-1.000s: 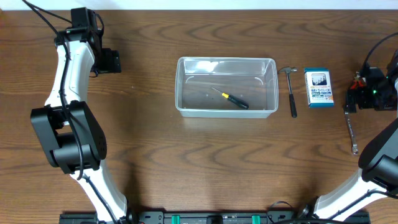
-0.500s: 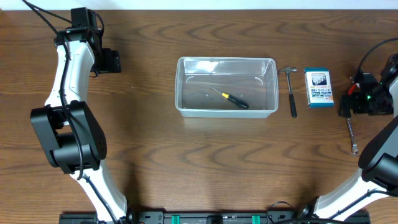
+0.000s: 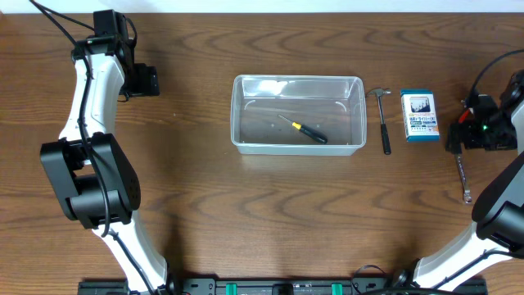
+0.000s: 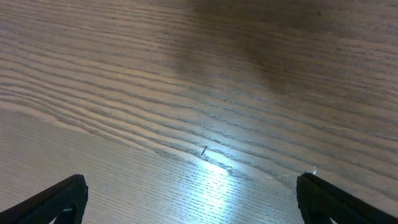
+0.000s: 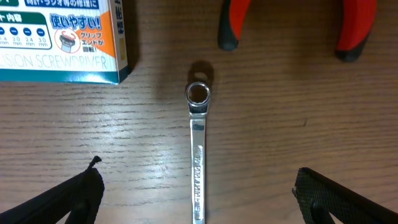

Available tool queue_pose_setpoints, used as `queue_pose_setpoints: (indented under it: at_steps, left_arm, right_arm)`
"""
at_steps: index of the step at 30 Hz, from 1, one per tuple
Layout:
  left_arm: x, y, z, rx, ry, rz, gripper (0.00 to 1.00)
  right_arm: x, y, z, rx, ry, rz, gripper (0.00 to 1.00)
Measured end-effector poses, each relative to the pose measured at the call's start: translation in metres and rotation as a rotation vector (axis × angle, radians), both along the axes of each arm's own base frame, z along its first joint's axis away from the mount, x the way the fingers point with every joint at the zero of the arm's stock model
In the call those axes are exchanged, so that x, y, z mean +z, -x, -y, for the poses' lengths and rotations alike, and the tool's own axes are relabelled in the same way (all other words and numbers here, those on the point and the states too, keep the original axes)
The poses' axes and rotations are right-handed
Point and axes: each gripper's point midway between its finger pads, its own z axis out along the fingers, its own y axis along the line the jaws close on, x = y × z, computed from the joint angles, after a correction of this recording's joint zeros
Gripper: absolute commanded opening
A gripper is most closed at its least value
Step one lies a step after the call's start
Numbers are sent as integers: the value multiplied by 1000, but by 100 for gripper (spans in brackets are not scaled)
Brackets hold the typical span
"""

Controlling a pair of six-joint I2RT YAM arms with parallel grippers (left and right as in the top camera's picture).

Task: Pack container
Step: 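Lower the open right gripper over the silver wrench's shaft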

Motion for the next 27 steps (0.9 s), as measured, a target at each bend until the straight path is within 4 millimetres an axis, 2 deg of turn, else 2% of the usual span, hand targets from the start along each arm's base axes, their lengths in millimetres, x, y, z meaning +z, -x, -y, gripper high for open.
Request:
queue_pose_setpoints:
  at_steps: [16, 21, 27]
  left_arm:
    - [0, 0, 0, 0, 0, 0, 98]
    - [0, 0, 0, 0, 0, 0, 98]
    - [0, 0, 0, 0, 0, 0, 98]
  right_arm:
    - [-11, 4, -4, -11, -26, -32, 99]
    - [-12, 15, -10, -7, -52, -78, 99]
    - [-12, 19, -8, -17, -56, -84, 99]
